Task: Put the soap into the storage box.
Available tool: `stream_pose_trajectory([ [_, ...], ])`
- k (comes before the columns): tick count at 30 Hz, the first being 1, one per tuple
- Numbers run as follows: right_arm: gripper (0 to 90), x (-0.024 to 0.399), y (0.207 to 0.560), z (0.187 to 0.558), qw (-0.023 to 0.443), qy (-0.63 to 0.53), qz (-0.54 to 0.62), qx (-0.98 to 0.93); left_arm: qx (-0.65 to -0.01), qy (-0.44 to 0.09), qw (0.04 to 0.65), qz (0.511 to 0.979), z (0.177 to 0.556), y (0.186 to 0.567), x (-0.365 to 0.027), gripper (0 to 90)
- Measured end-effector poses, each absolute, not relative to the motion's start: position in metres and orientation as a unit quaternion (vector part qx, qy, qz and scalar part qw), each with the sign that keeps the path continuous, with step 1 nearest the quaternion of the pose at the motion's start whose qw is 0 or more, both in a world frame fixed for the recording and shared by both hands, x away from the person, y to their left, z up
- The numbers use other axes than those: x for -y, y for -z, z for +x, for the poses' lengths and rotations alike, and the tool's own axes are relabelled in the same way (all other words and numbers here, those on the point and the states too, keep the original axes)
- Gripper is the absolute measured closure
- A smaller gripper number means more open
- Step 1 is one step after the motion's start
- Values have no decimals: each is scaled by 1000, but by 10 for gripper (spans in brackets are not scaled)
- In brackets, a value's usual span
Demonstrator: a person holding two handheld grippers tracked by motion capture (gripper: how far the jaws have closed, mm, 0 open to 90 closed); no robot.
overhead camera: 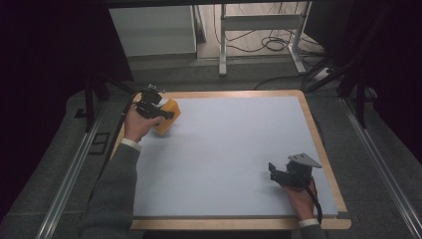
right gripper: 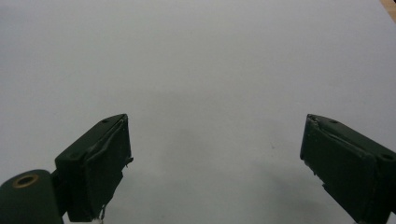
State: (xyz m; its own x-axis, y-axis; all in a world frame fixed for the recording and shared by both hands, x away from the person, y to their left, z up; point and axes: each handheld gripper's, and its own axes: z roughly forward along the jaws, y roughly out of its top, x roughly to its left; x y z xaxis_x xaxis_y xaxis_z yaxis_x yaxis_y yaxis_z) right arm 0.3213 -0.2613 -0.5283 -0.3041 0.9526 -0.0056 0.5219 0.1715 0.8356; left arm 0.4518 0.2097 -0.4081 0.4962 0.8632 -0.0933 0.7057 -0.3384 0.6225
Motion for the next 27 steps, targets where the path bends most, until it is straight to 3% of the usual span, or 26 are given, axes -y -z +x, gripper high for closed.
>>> stream_pose_trajectory([
  [27,90,262,528,321,280,-382,519,-711,-518,-118,299,793,484,416,-223,614],
])
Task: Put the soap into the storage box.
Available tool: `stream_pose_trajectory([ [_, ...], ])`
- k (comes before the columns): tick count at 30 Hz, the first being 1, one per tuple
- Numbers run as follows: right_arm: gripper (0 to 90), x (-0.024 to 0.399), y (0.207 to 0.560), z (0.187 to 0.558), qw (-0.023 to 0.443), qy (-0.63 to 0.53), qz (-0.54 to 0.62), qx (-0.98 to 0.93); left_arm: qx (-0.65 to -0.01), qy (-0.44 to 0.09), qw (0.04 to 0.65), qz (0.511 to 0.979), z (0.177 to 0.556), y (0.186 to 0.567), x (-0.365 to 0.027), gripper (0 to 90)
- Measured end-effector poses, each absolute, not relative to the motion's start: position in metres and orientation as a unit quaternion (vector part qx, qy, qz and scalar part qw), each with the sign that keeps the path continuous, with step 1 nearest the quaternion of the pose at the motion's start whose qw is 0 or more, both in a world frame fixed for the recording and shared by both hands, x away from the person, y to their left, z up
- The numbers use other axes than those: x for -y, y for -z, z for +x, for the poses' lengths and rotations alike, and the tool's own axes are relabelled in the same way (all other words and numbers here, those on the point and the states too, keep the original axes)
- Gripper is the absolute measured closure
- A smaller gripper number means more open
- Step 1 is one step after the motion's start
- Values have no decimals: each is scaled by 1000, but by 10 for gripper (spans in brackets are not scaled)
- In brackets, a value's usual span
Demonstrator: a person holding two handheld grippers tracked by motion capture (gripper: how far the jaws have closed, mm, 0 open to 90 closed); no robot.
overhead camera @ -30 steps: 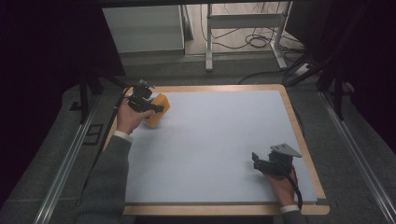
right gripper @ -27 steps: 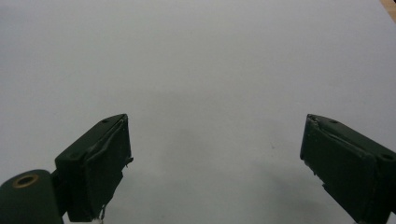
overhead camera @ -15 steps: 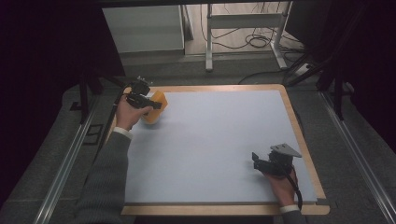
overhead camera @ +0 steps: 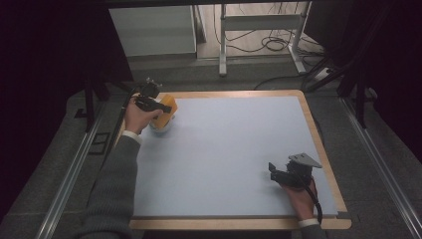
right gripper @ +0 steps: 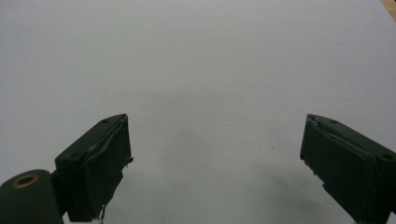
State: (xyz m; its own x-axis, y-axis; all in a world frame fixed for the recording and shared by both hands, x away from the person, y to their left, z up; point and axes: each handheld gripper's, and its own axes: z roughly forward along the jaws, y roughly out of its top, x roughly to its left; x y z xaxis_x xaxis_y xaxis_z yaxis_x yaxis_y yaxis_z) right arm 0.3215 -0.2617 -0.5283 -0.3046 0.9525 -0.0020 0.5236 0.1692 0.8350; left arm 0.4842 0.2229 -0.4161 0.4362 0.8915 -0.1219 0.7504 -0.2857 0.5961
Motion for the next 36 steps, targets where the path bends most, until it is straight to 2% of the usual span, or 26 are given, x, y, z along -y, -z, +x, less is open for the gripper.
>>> stream_pose_trajectory([
  [36,90,262,528,322,280,-381,518,-712,-578,-124,297,750,521,442,-246,614],
])
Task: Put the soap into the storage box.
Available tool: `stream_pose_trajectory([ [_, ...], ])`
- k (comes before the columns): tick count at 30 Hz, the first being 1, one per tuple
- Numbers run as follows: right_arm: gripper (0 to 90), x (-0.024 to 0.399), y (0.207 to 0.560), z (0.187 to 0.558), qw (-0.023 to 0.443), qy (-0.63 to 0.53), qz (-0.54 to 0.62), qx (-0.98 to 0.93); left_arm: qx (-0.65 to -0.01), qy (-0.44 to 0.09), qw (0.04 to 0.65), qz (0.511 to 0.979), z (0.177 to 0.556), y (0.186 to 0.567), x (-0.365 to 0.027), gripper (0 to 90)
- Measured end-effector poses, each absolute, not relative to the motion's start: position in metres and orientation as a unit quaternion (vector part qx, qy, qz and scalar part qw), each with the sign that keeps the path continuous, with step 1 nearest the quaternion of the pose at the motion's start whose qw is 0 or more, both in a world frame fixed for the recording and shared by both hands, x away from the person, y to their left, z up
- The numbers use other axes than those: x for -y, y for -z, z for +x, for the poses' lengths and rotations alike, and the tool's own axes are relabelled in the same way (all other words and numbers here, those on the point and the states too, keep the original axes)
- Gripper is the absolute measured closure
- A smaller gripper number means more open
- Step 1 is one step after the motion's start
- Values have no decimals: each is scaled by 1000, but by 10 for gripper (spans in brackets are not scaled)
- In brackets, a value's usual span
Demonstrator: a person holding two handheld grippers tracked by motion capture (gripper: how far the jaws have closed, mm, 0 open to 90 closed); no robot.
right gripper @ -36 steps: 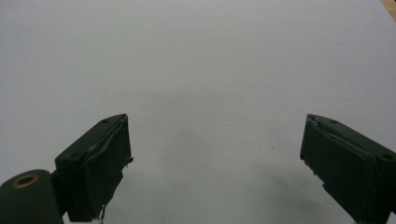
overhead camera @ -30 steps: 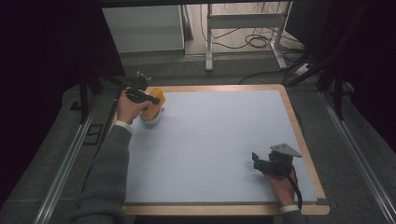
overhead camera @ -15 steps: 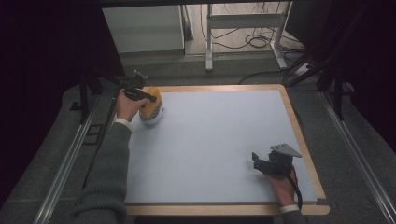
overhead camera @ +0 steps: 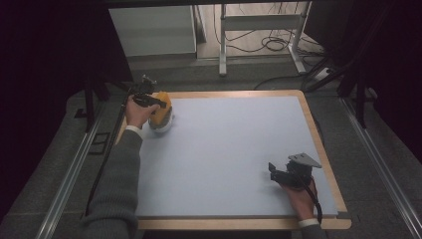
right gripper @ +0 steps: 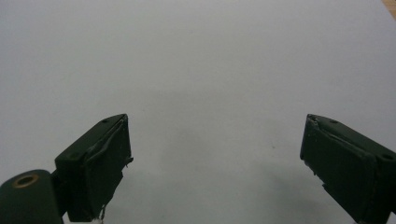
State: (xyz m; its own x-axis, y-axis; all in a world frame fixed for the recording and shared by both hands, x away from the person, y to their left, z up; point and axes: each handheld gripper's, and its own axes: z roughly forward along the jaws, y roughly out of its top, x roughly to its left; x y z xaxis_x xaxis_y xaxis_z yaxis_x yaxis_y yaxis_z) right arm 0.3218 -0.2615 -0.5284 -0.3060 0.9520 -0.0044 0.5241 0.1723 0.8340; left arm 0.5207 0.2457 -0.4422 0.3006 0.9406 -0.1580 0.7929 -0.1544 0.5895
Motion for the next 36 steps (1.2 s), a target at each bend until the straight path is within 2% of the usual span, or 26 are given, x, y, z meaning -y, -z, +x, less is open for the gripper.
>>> stream_pose_trajectory([
  [23,89,262,528,322,279,-382,518,-712,-598,-106,282,742,528,468,-253,613],
  [36,90,261,528,322,280,-382,518,-712,-589,-112,294,745,524,465,-256,591],
])
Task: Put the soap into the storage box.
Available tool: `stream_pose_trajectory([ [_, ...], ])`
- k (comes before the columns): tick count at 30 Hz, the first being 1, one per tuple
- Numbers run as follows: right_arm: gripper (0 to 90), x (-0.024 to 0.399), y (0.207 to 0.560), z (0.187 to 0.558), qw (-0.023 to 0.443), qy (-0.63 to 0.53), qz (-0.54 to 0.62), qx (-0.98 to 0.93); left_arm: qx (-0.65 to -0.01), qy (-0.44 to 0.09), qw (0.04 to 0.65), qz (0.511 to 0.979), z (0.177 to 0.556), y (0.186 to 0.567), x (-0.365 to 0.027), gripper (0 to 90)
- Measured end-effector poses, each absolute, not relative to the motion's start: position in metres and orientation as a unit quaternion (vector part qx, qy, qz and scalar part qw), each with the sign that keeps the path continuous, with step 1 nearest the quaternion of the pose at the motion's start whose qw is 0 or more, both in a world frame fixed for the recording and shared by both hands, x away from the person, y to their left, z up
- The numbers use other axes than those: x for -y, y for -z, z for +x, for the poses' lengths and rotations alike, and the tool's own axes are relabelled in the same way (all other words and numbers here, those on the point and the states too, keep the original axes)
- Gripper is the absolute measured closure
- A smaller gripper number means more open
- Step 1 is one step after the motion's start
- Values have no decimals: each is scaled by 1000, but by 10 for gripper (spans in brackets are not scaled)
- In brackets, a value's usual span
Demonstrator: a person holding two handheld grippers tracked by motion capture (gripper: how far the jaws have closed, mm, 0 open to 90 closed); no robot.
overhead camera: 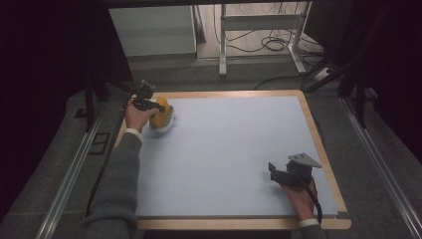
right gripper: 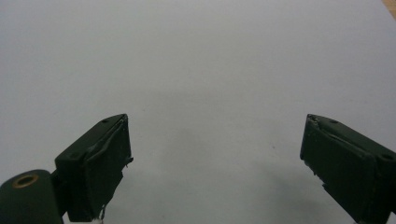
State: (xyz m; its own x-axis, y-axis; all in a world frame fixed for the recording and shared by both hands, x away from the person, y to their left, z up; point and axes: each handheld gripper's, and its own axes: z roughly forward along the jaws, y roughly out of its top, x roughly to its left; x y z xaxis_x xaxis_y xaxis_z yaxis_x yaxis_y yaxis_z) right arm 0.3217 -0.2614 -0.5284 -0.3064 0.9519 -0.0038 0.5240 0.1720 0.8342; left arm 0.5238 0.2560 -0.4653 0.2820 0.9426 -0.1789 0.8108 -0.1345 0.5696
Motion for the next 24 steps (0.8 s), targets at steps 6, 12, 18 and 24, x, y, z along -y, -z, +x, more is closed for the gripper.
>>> stream_pose_trajectory([
  [6,90,261,528,322,280,-382,517,-713,-568,-147,294,755,518,457,-258,345],
  [12,90,261,528,322,281,-381,517,-713,-567,-176,293,749,511,451,-264,241],
  [18,90,261,528,322,281,-380,518,-713,-556,-184,309,749,499,443,-266,218],
  [24,90,261,528,322,281,-380,517,-713,-531,-189,332,756,480,435,-260,224],
])
